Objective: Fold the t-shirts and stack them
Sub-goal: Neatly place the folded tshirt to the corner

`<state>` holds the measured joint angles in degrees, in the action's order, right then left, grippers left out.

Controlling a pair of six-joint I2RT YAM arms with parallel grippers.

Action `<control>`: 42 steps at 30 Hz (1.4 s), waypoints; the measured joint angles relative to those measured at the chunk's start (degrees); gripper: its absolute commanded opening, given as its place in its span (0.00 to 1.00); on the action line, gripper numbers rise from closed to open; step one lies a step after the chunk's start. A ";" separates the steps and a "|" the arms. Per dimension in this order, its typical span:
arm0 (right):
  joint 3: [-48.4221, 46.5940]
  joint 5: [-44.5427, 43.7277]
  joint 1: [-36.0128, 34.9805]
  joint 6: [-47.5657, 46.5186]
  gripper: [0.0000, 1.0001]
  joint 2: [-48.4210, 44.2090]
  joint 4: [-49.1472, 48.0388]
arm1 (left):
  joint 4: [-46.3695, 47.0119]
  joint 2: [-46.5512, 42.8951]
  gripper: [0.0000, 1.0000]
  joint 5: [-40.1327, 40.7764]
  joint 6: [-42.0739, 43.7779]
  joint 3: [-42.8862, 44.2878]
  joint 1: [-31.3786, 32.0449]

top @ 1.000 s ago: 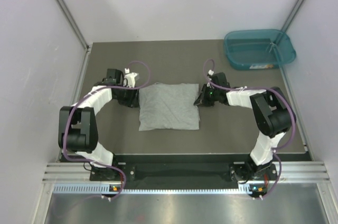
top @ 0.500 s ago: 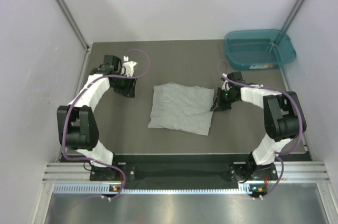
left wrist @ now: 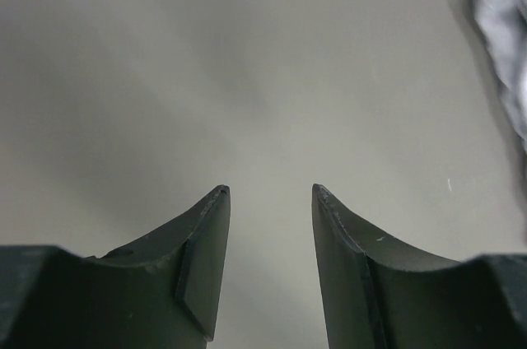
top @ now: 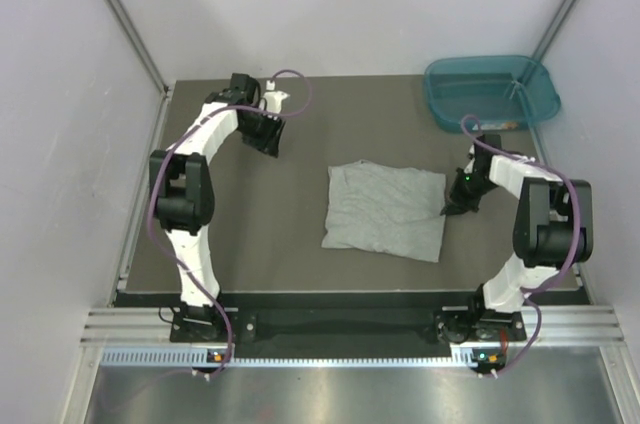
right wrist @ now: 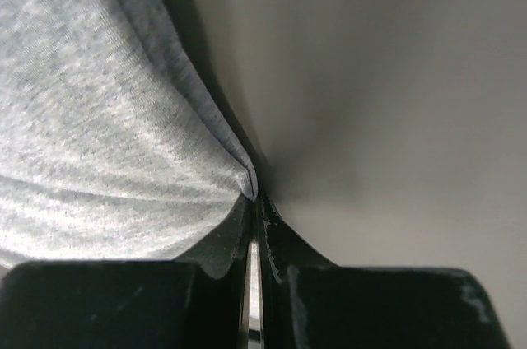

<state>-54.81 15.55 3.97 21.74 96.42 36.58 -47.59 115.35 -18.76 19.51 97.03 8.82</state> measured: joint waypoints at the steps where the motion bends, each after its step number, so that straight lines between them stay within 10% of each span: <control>1: -0.55 -1.22 0.42 0.37 0.00 0.11 1.20 | 0.63 1.60 0.50 -0.46 0.04 1.90 0.09; 18: -20.61 -34.80 6.93 -16.63 0.00 12.20 19.96 | 27.21 7.93 0.58 -7.58 -2.91 6.99 0.13; 28: -1.18 -51.19 8.20 -34.64 0.00 -2.51 10.93 | 29.46 7.93 0.58 -7.58 -2.75 4.20 0.09; 42: 1.88 -58.27 17.77 -57.55 0.00 -2.73 -16.09 | 29.40 7.93 0.58 -7.19 -0.09 4.22 -1.68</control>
<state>-52.93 -42.72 21.74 -35.81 93.69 20.49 -18.20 123.28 -25.96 19.42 101.25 7.14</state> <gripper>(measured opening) 0.009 0.580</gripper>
